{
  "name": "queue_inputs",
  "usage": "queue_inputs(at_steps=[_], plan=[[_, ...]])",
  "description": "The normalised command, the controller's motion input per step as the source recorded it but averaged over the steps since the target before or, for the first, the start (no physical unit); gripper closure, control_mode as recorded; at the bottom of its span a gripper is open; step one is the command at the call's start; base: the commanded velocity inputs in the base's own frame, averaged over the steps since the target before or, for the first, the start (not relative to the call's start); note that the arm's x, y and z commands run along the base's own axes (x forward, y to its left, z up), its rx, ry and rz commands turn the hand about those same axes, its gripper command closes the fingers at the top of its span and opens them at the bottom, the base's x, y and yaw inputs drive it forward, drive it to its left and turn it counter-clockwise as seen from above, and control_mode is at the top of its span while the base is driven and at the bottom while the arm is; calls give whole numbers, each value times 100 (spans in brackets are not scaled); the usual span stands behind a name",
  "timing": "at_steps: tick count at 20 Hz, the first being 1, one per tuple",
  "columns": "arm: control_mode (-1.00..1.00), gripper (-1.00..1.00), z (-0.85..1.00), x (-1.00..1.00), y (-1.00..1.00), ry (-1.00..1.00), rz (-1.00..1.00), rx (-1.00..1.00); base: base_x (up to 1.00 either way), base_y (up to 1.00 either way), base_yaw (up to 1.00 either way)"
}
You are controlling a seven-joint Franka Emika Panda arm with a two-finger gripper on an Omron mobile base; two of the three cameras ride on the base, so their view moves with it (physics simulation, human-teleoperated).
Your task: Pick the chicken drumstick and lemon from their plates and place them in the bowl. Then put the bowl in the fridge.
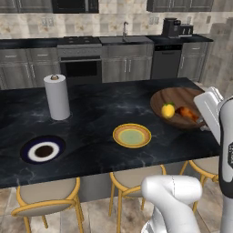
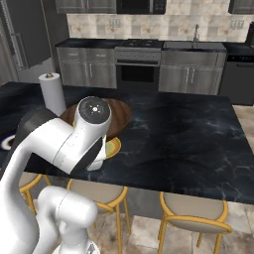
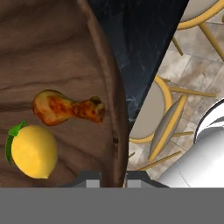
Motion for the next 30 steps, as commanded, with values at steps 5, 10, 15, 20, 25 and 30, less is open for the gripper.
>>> queue_inputs(at_steps=[5,10,15,20,25,30], plan=[[-100,100,0,0,0,0,0,0,0,0,0],[-100,100,0,0,0,0,0,0,0,0,0],[-100,100,0,0,0,0,0,0,0,0,0],[100,100,0,0,0,0,0,0,0,0,0],[100,100,0,0,0,0,0,0,0,0,0],[100,100,0,0,0,0,0,0,-32,-1,-7]])
